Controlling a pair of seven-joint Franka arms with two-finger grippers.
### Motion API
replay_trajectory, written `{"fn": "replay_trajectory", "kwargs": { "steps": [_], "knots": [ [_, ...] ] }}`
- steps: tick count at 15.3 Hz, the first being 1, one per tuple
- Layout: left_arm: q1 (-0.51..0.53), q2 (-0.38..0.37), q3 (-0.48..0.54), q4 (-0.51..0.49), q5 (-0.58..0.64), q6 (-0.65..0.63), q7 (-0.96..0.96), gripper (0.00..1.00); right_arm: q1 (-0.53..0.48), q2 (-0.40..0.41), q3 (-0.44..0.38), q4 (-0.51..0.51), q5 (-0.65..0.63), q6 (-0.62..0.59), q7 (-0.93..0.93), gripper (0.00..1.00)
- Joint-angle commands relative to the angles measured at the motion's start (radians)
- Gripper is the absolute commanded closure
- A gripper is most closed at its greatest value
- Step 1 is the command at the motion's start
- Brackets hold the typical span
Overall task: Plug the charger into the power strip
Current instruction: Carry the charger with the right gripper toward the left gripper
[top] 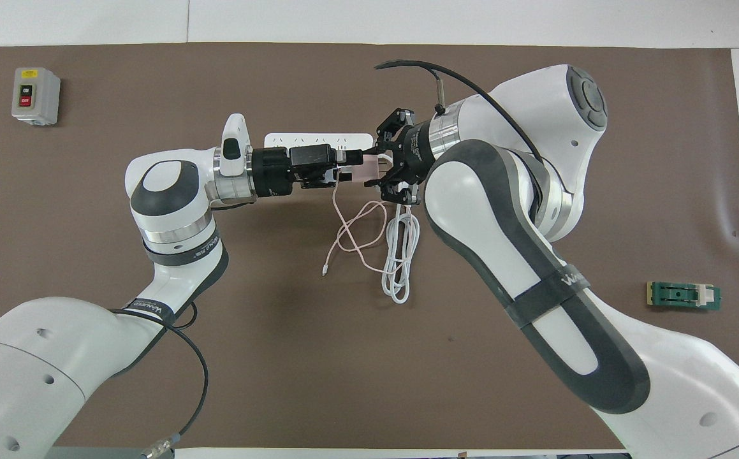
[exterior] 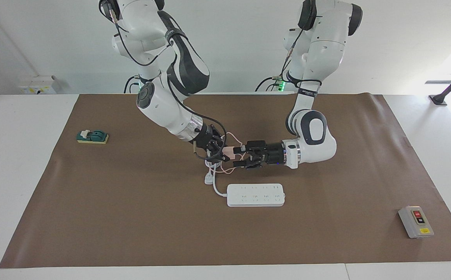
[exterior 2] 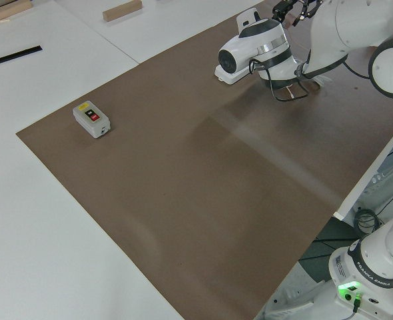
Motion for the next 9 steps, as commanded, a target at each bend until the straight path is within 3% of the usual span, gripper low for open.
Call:
{"fn": "replay_trajectory", "kwargs": {
  "steps": [1, 5, 8, 9],
  "knots": [
    [-0.018, -0.052, 0.016, -0.064, -0.013, 0.014, 0.020, 0.00, -0.003, 0.034, -0.003, 0.053, 0.019, -0.023, -0.003, 1.00],
    [-0.010, -0.054, 0.016, -0.064, -0.006, 0.008, 0.019, 0.00, -0.003, 0.034, -0.003, 0.053, 0.016, -0.032, -0.003, 1.00],
    [-0.006, -0.054, 0.016, -0.060, -0.003, 0.008, 0.040, 0.28, -0.003, 0.034, -0.003, 0.053, 0.016, -0.032, -0.004, 1.00],
    [-0.004, -0.052, 0.016, -0.058, -0.003, 0.008, 0.040, 0.46, -0.003, 0.034, -0.003, 0.053, 0.016, -0.030, -0.003, 1.00]
  ]
}}
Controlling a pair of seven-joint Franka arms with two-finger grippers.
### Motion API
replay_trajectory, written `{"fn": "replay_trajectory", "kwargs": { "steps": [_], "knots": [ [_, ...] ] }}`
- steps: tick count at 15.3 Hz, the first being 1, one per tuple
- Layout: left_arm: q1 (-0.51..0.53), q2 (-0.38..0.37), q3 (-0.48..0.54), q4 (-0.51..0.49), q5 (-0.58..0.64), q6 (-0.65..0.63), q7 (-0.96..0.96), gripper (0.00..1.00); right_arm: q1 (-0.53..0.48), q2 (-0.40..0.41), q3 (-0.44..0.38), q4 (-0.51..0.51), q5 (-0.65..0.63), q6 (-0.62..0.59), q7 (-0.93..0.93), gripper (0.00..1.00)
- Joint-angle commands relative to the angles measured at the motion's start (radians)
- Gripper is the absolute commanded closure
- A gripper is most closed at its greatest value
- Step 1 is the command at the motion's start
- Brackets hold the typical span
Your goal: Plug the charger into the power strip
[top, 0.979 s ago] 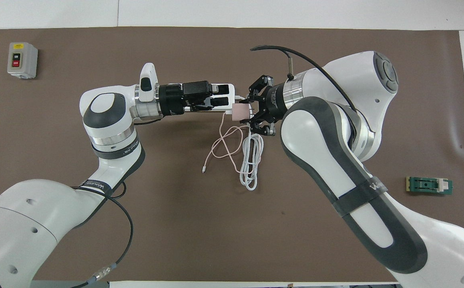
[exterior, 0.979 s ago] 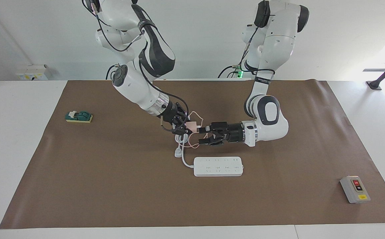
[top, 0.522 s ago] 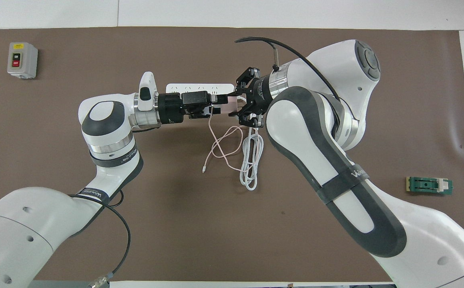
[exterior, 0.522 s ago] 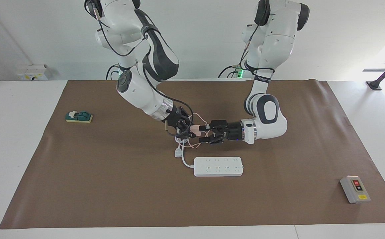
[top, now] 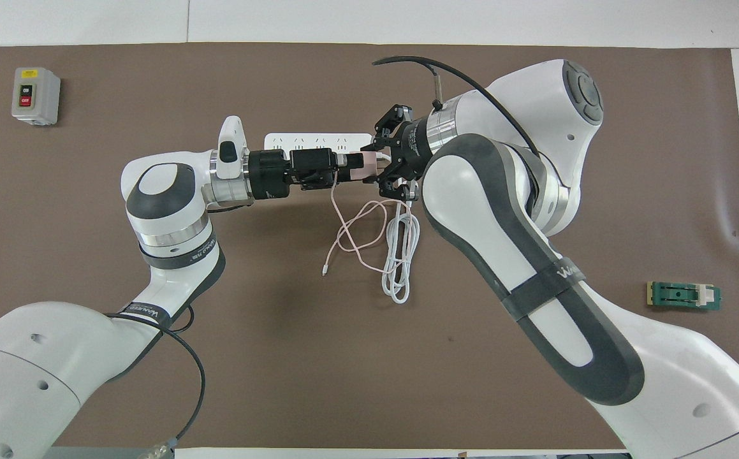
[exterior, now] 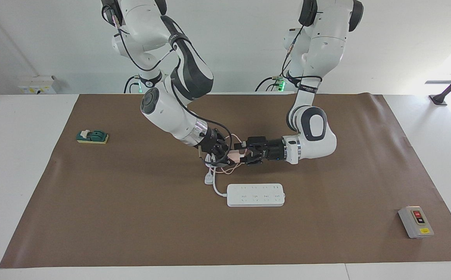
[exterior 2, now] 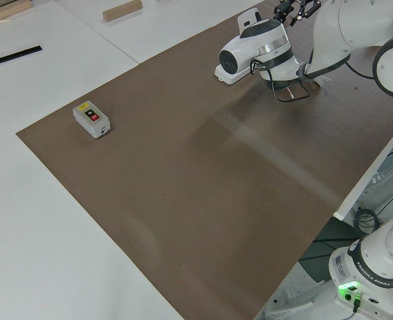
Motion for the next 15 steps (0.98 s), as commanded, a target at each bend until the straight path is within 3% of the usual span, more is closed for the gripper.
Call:
{"fn": "replay_trajectory", "kwargs": {
  "steps": [1, 2, 9, 10, 15],
  "knots": [
    [-0.003, -0.034, 0.010, -0.038, -0.003, 0.008, 0.024, 0.78, -0.003, 0.016, -0.002, 0.029, 0.016, -0.023, -0.003, 1.00],
    [-0.003, -0.034, 0.010, -0.038, -0.003, 0.007, 0.024, 1.00, -0.003, 0.016, -0.002, 0.029, 0.016, -0.025, -0.003, 1.00],
    [0.008, -0.036, 0.010, -0.023, -0.001, 0.010, 0.037, 1.00, -0.003, 0.014, -0.002, 0.028, 0.021, -0.022, 0.000, 1.00],
    [0.012, -0.036, 0.010, -0.008, 0.005, 0.011, 0.034, 1.00, 0.000, 0.014, -0.003, 0.028, 0.013, -0.019, 0.002, 0.01],
    [0.027, -0.046, 0.013, 0.081, 0.167, 0.085, -0.041, 1.00, -0.040, -0.012, -0.019, 0.026, 0.012, -0.052, 0.002, 0.00]
  ]
}}
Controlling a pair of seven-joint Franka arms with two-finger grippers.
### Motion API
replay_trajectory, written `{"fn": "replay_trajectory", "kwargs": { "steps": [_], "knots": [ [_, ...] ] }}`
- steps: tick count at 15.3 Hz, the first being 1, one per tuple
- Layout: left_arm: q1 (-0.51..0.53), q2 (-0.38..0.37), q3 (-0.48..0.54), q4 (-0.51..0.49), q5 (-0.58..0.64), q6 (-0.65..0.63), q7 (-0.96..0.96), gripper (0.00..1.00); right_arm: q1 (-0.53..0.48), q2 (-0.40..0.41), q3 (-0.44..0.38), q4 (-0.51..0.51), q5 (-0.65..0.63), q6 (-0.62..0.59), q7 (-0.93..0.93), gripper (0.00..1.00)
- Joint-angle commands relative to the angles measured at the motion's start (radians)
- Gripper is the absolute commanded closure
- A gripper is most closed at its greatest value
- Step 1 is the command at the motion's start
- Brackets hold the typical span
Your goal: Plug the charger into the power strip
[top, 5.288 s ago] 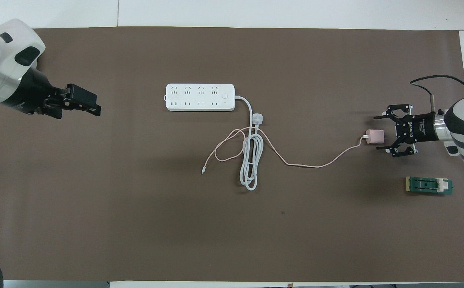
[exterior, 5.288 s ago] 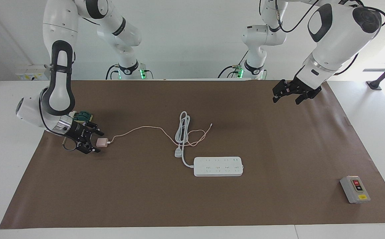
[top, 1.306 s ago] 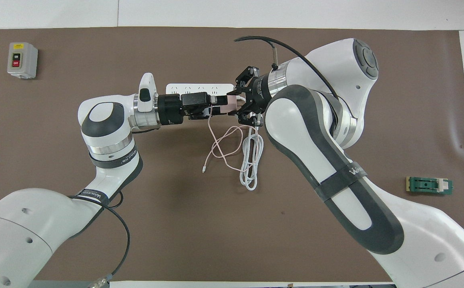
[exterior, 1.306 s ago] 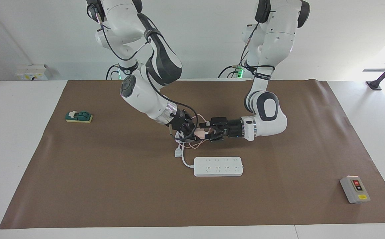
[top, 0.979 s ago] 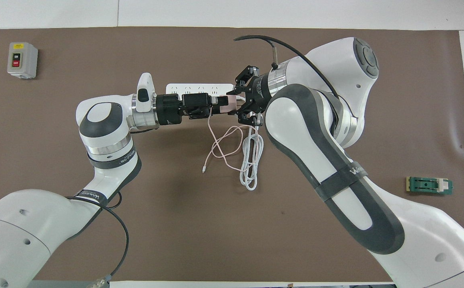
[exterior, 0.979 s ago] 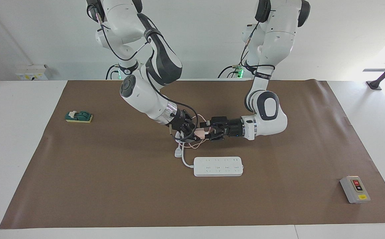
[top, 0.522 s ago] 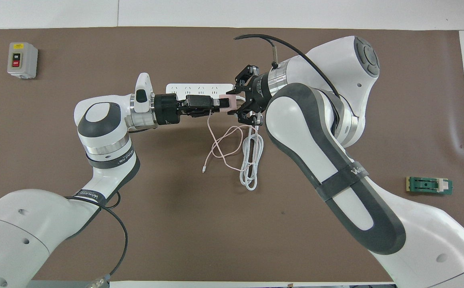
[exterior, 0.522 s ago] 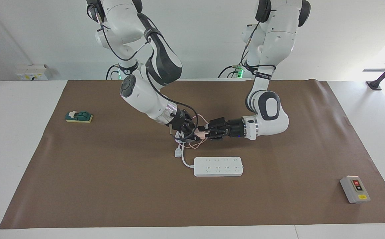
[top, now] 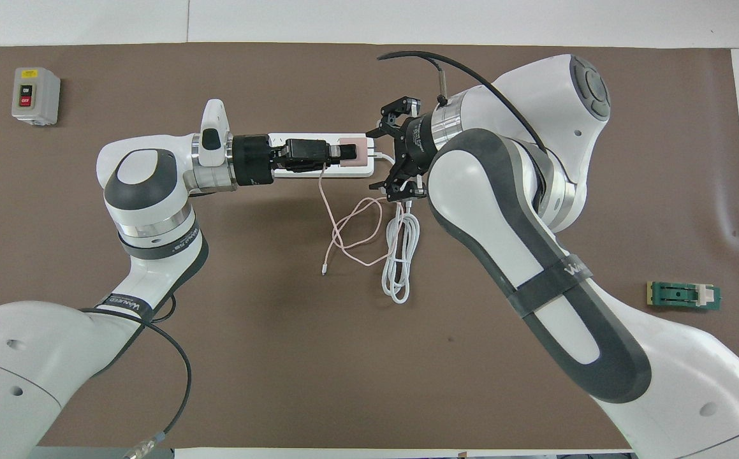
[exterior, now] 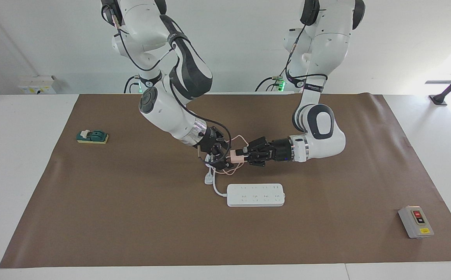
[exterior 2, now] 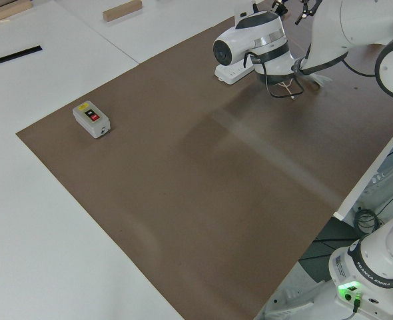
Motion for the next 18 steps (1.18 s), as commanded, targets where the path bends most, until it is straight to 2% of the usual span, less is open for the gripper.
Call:
{"fn": "replay_trajectory", "kwargs": {
  "steps": [1, 3, 7, 9, 12, 16, 18],
  "knots": [
    [0.006, -0.042, 0.011, 0.031, 0.121, 0.067, -0.086, 1.00, -0.059, -0.024, -0.007, 0.012, 0.009, -0.063, 0.000, 0.00],
    [0.006, -0.062, 0.031, 0.072, 0.249, 0.068, -0.205, 1.00, -0.117, -0.059, -0.010, 0.004, -0.002, -0.109, -0.010, 0.00],
    [0.006, -0.119, 0.051, 0.151, 0.611, 0.046, -0.510, 1.00, -0.191, -0.117, -0.008, 0.004, -0.158, -0.209, -0.104, 0.00],
    [0.006, -0.139, 0.049, 0.181, 0.806, 0.038, -0.626, 1.00, -0.242, -0.142, -0.008, 0.001, -0.192, -0.281, -0.227, 0.00],
    [0.004, -0.150, 0.049, 0.244, 0.995, 0.001, -0.725, 1.00, -0.315, -0.171, -0.008, -0.001, -0.238, -0.391, -0.441, 0.00],
    [0.001, -0.144, 0.051, 0.361, 1.222, -0.098, -0.770, 1.00, -0.365, -0.216, -0.010, -0.001, -0.362, -0.476, -0.761, 0.00],
    [-0.011, -0.151, 0.045, 0.373, 1.307, -0.137, -0.871, 1.00, -0.385, -0.237, -0.010, -0.001, -0.396, -0.502, -0.857, 0.00]
  ]
}}
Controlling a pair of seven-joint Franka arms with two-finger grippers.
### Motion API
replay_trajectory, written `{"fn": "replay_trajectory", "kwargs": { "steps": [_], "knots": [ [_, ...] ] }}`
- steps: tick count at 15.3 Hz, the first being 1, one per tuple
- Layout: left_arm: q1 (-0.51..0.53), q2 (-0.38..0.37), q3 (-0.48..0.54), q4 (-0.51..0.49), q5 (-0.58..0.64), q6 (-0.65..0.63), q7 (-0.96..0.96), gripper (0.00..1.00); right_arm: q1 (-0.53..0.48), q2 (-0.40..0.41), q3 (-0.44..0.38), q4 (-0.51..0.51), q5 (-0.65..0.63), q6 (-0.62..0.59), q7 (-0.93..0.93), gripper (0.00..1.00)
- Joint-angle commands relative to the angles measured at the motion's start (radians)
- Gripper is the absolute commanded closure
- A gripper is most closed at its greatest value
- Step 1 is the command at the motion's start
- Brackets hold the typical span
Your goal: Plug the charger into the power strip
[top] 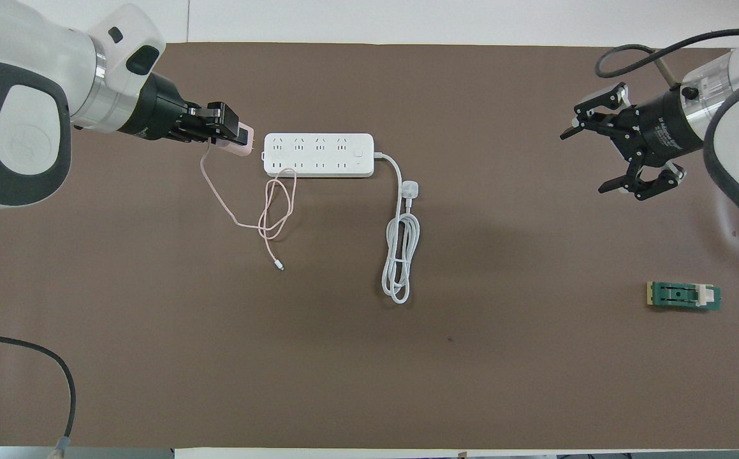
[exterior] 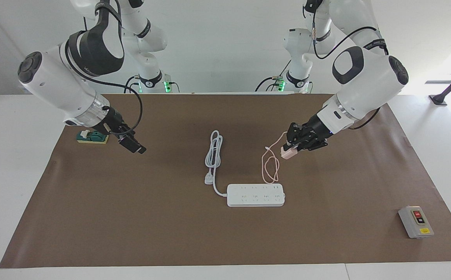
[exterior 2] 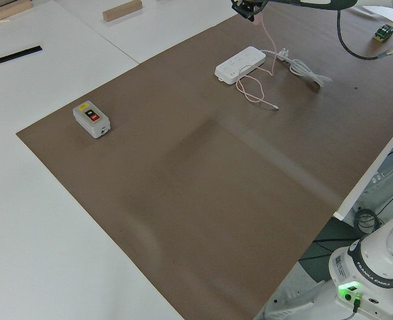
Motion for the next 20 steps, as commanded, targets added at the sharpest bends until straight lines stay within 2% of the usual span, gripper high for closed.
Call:
{"fn": "replay_trajectory", "kwargs": {
  "steps": [1, 5, 9, 13, 15, 20],
  "knots": [
    [-0.018, -0.007, -0.006, 0.037, 0.096, -0.073, -0.101, 1.00, -0.028, -0.046, 0.012, -0.014, -0.068, -0.036, -0.156, 0.00],
    [-0.054, -0.047, -0.007, 0.031, 0.141, -0.084, -0.167, 1.00, -0.045, -0.104, 0.013, -0.023, -0.162, -0.079, -0.406, 0.00],
    [-0.054, -0.046, -0.009, 0.030, 0.144, -0.083, -0.197, 1.00, -0.045, -0.190, 0.013, -0.046, -0.291, -0.104, -0.661, 0.00],
    [-0.028, -0.073, 0.007, 0.031, 0.156, -0.104, -0.194, 1.00, -0.063, -0.251, 0.013, -0.049, -0.343, -0.165, -0.805, 0.00],
    [-0.034, -0.072, 0.008, 0.031, 0.222, -0.109, -0.205, 1.00, -0.063, -0.276, 0.015, -0.052, -0.374, -0.185, -0.861, 0.00],
    [-0.027, -0.069, 0.010, 0.033, 0.234, -0.182, -0.391, 1.00, -0.089, -0.360, 0.032, -0.109, -0.383, -0.205, -0.908, 0.00]
  ]
}}
